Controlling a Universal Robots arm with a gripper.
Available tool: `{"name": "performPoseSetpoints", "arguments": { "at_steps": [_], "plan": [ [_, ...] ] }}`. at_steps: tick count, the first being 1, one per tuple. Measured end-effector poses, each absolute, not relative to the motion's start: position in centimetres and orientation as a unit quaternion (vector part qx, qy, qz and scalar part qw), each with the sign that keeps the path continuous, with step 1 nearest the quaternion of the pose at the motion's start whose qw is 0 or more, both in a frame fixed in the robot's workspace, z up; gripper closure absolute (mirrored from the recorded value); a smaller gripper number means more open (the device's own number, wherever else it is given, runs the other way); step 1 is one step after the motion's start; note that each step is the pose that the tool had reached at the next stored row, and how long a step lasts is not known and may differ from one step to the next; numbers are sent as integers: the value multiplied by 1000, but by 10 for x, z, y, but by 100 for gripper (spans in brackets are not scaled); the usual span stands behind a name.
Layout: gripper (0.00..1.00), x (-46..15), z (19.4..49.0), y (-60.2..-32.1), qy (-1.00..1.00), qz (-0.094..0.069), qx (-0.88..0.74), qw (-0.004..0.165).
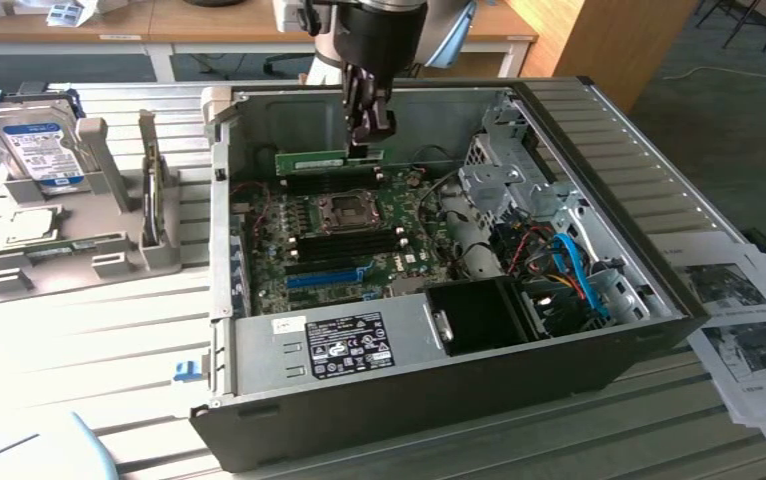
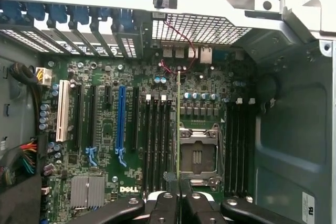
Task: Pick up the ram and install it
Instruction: 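Pick up the ram and move it above insertion slot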
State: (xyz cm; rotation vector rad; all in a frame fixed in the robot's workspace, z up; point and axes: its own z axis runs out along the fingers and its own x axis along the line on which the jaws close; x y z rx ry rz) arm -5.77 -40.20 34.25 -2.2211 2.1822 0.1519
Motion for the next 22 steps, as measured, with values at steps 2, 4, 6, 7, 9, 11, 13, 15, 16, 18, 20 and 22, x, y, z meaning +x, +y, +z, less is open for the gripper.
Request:
{"name": "performPoseSetpoints", "arguments": {
  "at_steps": [2, 4, 6, 7, 9, 11, 13, 15, 16, 18, 20, 22],
  "plan": [
    [89, -58, 340, -402, 700, 49, -712, 12],
    [89, -58, 338, -402, 700, 49, -712, 12],
    [89, -58, 336, -402, 700, 49, -712, 12],
    [89, -58, 335, -402, 700, 49, -712, 12],
    [89, -58, 334, -402, 700, 49, -712, 12],
    [89, -58, 334, -402, 700, 49, -712, 12],
    [89, -57, 334, -402, 700, 49, -712, 12],
    [89, -57, 336, -402, 700, 49, -712, 11],
    [89, -56, 337, -402, 700, 50, -712, 11],
    [89, -56, 338, -402, 700, 50, -712, 11],
    [89, -56, 338, -402, 700, 50, -712, 11],
    [89, -56, 338, -402, 700, 50, -712, 11]
  ]
}}
